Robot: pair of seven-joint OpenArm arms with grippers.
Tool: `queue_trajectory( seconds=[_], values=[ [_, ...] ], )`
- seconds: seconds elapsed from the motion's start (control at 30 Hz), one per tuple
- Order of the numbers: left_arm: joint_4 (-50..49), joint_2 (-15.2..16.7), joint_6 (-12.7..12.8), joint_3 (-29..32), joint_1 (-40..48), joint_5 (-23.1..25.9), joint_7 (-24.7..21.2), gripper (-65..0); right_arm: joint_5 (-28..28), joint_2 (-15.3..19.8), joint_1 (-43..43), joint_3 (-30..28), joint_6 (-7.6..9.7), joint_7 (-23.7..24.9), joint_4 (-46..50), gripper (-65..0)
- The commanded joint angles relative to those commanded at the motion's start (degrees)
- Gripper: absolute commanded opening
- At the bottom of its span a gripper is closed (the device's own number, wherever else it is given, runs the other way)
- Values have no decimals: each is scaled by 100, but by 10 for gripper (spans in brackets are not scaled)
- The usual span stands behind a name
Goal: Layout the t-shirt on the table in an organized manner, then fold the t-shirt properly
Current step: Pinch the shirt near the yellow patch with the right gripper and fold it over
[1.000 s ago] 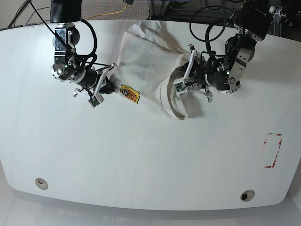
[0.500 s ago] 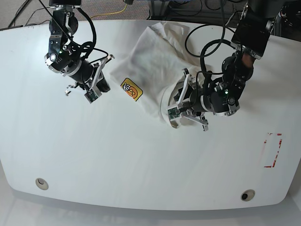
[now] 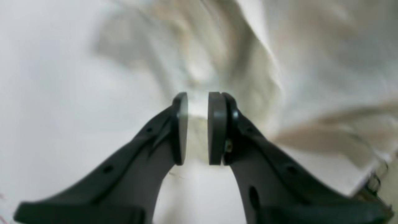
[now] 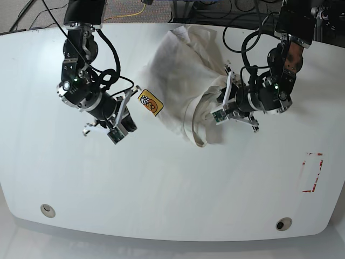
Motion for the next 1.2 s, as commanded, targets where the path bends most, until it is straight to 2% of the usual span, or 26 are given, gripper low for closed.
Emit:
queue_trajectory(
  seconds=[0.27,0.47,0.63,0.83,1.03,1.2],
  values=[
    [26,18,0,18,651,18,0,-558,0,-9,-62,-193,0,897,-932,-637],
    [-123,18,0,62,756,26,-26,-557,0,18,-237,-193,0,1204,-1424,-637],
    [-607,26,0,202,404,26,-149,-557,0,35,-580,-193,0,1389,-1380,-637],
    [-1257,62,0,712,-290,26,-396,-557,0,123,-1081,-158,0,1389,-914,-637],
    [-1925,484,0,1143,-1090,26,-484,-557,0,229,-1574,-9,0,1380,-290,-637],
    [-2224,826,0,1248,-1538,26,-492,-557,0,246,-1802,229,0,1371,88,-637]
  ],
)
